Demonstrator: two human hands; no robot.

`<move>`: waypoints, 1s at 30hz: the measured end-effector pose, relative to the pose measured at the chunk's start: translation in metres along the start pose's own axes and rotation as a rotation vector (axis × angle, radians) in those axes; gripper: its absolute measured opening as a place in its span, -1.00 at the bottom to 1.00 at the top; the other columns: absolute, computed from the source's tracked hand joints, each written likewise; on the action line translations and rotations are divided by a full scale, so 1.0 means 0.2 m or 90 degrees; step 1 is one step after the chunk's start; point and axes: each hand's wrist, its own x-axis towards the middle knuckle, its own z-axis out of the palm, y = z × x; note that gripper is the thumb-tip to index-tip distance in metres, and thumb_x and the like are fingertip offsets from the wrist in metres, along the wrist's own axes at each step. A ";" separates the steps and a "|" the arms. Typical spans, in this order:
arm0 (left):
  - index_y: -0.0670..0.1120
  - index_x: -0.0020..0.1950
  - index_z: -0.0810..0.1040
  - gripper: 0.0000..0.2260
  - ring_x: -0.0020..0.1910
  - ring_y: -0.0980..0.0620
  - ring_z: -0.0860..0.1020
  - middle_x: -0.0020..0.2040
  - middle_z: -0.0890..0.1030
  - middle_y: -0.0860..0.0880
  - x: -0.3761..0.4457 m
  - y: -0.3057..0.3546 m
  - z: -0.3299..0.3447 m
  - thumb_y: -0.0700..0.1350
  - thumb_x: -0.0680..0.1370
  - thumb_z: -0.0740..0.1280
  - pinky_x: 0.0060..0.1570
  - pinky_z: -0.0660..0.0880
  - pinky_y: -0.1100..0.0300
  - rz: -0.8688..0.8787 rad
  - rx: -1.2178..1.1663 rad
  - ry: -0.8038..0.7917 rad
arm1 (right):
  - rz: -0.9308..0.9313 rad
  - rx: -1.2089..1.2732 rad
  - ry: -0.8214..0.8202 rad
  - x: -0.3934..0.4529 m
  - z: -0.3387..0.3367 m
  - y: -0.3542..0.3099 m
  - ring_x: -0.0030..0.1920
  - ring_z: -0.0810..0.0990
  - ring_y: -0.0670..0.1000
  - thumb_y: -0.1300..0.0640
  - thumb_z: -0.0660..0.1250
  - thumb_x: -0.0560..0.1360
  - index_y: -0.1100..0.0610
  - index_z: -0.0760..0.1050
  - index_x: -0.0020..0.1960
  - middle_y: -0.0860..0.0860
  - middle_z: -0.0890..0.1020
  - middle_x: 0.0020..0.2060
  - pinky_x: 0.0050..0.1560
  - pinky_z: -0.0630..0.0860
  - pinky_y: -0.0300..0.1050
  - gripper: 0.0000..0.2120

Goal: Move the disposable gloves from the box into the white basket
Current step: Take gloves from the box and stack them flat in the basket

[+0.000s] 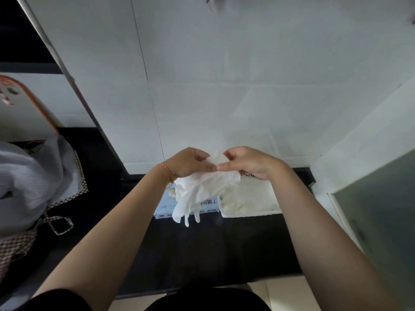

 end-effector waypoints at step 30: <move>-0.01 0.09 0.57 -0.80 0.21 -0.12 0.51 0.17 0.57 -0.03 0.68 -0.23 0.59 0.03 0.62 0.21 0.11 0.44 0.08 -0.120 0.551 -0.011 | 0.184 -0.036 0.264 0.04 -0.24 0.93 -0.23 0.63 0.03 0.27 0.33 0.54 0.08 0.36 0.14 0.09 0.59 -0.08 -0.13 0.63 -0.03 -0.76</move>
